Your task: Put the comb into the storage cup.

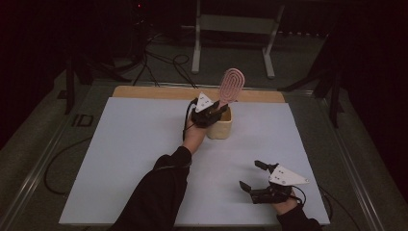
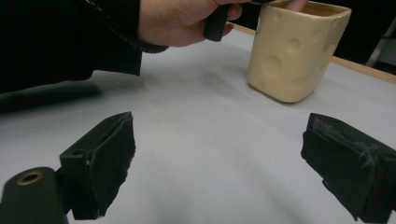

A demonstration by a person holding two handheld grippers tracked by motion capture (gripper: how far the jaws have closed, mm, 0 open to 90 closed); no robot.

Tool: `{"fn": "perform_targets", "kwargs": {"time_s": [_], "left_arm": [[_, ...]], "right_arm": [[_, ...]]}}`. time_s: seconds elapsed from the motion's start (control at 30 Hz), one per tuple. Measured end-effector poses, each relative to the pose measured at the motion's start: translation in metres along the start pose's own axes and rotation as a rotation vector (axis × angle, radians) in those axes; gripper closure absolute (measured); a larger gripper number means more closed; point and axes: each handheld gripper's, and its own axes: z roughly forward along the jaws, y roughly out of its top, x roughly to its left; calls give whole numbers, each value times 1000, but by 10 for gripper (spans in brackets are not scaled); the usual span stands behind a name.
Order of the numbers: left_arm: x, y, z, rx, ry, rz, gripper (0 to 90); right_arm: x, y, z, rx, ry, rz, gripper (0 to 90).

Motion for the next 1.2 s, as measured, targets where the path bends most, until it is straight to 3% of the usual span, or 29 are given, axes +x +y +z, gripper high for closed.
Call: {"fn": "perform_targets", "kwargs": {"time_s": [0.07,0.17,0.3,0.53,0.87,1.03,1.2], "left_arm": [[1,1,1,13,-13,-6,364],[5,3,-4,-3,-67,-19,178],[7,6,-6,6,-92,-30,93],[10,9,-7,34,-106,-40,21],[13,12,-9,103,-145,-67,0],[12,14,-9,153,-159,-48,0],[14,18,-16,164,-164,-27,0]], "right_arm": [[0,1,0,-4,-2,2,94],[0,0,0,-2,-3,2,94],[0,1,0,-3,-3,0,94],[0,0,0,-1,-5,1,94],[0,1,0,-4,-7,0,94],[0,1,0,-3,-6,1,94],[0,0,0,-1,-7,-2,94]]}}
